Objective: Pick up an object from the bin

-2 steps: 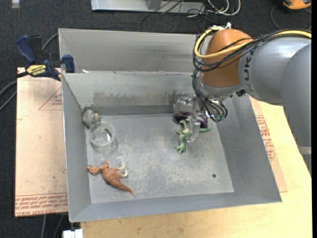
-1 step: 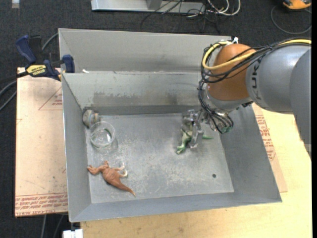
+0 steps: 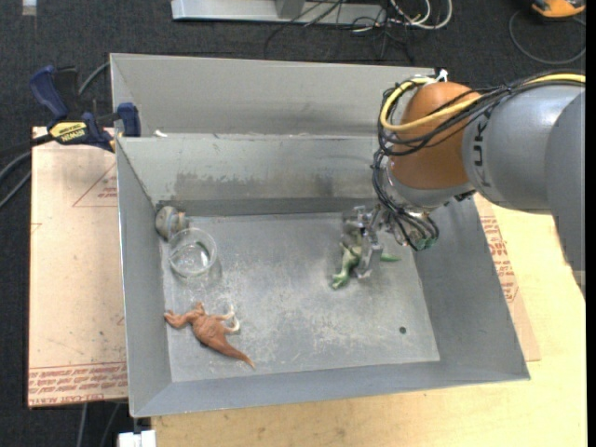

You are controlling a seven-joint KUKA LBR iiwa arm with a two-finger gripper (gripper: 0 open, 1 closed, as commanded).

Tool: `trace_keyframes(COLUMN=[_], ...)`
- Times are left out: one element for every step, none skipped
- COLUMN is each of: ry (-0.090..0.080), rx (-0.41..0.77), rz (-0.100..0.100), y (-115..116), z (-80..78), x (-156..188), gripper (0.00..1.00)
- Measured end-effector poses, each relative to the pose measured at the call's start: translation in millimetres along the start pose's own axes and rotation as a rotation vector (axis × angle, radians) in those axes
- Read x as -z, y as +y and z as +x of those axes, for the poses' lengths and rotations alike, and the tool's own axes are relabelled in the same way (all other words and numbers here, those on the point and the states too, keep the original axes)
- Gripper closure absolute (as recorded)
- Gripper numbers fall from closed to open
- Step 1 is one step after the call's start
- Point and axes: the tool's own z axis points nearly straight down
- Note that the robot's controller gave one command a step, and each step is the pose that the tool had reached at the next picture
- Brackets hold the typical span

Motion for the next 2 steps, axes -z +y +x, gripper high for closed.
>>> trace_keyframes(ry=[-0.003, -0.005], rx=[0.017, 0.018], rz=[0.000, -0.002], y=[-2.0, -5.3], z=[-11.0, -19.5], x=[-2.2, -6.2], gripper=[1.00, 1.00])
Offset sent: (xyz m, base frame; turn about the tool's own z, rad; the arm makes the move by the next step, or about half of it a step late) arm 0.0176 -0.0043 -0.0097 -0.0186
